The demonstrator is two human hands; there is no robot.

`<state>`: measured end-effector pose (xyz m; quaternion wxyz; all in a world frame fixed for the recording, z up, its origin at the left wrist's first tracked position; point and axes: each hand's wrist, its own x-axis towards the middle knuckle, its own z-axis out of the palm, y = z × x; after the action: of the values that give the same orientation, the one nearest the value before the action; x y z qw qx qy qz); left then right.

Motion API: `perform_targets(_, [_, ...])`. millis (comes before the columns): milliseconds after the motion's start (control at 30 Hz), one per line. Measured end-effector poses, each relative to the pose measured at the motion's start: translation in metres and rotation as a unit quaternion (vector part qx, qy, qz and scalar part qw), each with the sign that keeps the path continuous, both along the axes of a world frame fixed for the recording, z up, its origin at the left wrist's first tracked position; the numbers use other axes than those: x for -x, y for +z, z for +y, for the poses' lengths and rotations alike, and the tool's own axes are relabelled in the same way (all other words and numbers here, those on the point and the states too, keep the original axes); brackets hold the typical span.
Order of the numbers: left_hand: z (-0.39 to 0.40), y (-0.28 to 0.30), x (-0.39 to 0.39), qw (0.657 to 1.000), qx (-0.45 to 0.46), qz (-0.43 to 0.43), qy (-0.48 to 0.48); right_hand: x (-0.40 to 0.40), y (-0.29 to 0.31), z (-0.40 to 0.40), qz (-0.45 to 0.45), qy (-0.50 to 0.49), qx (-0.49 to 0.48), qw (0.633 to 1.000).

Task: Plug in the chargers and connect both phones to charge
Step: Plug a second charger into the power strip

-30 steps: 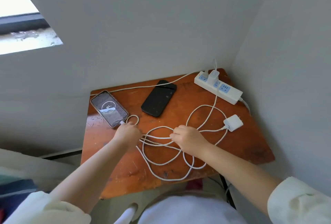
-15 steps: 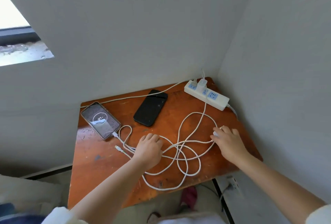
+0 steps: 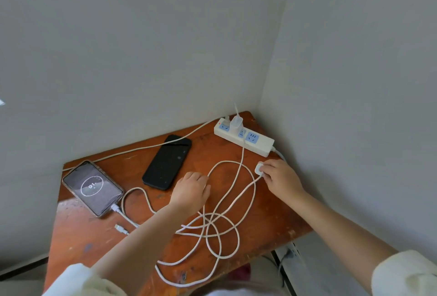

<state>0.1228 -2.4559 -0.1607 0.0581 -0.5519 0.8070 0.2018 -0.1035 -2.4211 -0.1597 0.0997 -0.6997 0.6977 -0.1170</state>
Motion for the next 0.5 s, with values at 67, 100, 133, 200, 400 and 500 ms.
perform_targets(67, [-0.01,-0.001,0.003,1.0,-0.001,0.003,0.013,0.006,0.003,-0.007,-0.012,-0.002,-0.003,1.0])
perform_targets(100, [-0.016,-0.003,0.004,1.0,-0.001,0.004,0.02,0.009,0.008,-0.012,-0.019,-0.009,-0.003,1.0])
perform_targets(133, [-0.021,-0.004,0.005,1.0,-0.003,0.004,0.026,0.013,0.013,-0.018,-0.027,-0.019,0.006,0.999])
perform_targets(200, [-0.03,-0.007,0.008,0.999,-0.004,0.004,0.038,0.02,0.022,-0.036,-0.049,-0.034,0.056,0.997])
perform_targets(400, [-0.042,-0.013,0.017,0.992,-0.006,0.076,0.1,0.03,0.036,-0.097,-0.062,-0.09,0.051,0.993])
perform_targets(500, [-0.043,-0.012,0.016,0.989,0.013,0.11,0.093,0.027,0.037,-0.116,-0.037,-0.084,0.018,0.996])
